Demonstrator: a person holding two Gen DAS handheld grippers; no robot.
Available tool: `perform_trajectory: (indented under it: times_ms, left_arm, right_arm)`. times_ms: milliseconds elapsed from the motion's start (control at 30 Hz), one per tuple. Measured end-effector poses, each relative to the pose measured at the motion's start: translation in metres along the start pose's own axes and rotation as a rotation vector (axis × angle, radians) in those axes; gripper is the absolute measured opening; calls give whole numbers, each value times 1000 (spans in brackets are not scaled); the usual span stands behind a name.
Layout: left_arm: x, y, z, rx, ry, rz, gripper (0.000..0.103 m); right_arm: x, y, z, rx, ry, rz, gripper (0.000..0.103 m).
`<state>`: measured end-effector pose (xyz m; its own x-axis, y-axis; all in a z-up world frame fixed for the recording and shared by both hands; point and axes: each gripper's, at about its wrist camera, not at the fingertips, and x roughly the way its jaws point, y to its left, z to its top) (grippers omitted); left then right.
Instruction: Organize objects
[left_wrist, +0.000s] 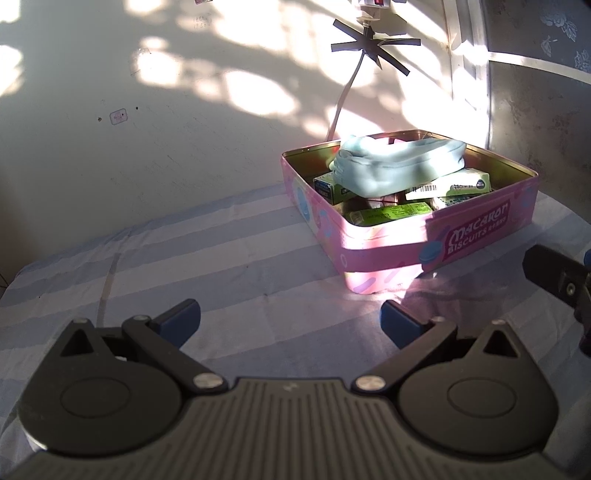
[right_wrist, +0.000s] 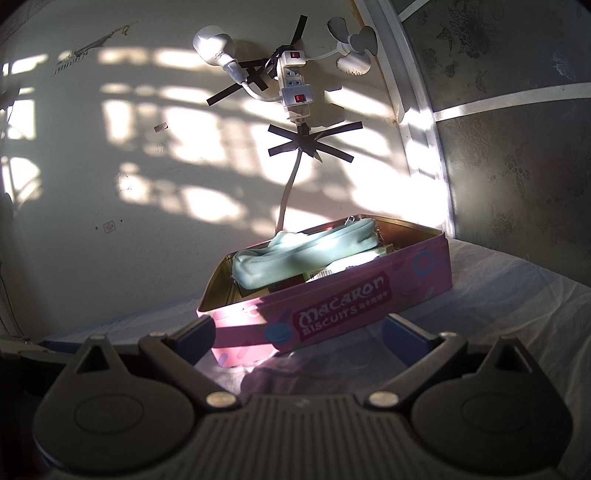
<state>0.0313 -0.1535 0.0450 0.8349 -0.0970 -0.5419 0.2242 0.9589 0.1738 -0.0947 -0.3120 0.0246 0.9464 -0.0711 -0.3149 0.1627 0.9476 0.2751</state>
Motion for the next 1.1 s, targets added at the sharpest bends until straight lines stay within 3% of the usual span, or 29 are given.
perform_trajectory:
  times_ms: [1100]
  left_arm:
    - [14,4,-4,-5,68,-2,103]
  right_arm:
    - [5,-6,-3,3,26,6,100]
